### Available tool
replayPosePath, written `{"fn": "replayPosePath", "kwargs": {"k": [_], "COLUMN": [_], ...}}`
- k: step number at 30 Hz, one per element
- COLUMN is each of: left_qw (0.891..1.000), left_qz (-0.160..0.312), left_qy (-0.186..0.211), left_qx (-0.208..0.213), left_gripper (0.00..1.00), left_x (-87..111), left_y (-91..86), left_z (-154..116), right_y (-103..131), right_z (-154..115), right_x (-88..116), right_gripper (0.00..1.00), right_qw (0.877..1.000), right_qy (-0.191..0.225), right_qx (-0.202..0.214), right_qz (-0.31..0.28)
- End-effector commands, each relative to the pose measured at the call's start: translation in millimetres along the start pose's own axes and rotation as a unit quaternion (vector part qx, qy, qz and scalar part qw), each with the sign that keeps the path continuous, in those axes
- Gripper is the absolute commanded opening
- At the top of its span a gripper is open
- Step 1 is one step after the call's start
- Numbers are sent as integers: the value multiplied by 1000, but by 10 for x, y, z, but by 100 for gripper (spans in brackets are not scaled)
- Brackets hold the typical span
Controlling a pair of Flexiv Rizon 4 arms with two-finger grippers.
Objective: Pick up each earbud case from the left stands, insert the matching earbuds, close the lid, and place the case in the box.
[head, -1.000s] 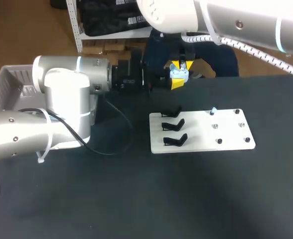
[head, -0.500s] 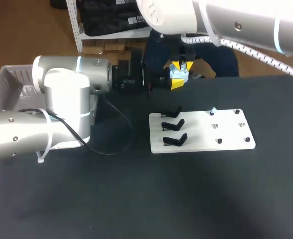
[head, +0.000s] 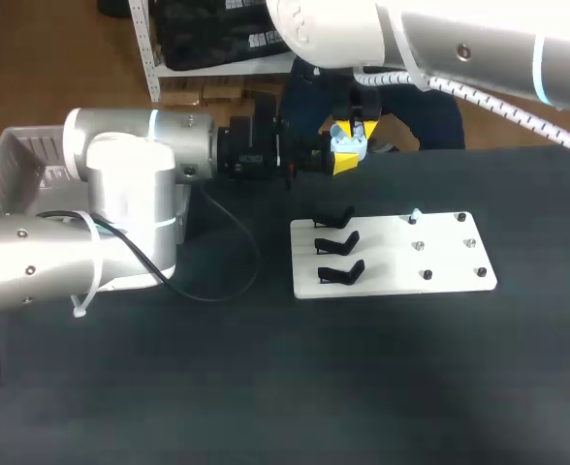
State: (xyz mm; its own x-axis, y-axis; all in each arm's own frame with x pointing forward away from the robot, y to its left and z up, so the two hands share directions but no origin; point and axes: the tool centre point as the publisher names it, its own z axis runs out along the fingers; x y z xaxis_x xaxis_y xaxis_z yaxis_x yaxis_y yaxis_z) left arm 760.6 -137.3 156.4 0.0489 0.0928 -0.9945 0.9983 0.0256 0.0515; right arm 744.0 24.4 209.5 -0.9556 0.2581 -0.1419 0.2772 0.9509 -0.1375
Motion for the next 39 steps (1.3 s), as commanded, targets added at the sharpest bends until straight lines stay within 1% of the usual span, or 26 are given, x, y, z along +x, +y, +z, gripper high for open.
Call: {"fn": "replayPosePath", "kwargs": {"k": [1,29,39], "left_qw": [1000,1000,1000], "left_qz": [3,3,3], "left_qy": [-4,-4,-4], "left_qx": [-3,-3,-3], "left_gripper": [0,0,0], "left_x": [14,14,14], "left_y": [-14,-14,-14], "left_z": [-6,-6,-6], "right_y": [29,85,90], "right_z": [4,108,99], "right_x": [-19,-29,-30], "right_gripper": [0,0,0], "right_qw": [1000,1000,1000], "right_qy": [2,9,9], "right_qx": [2,7,6], "right_qz": [-1,-6,-5]}}
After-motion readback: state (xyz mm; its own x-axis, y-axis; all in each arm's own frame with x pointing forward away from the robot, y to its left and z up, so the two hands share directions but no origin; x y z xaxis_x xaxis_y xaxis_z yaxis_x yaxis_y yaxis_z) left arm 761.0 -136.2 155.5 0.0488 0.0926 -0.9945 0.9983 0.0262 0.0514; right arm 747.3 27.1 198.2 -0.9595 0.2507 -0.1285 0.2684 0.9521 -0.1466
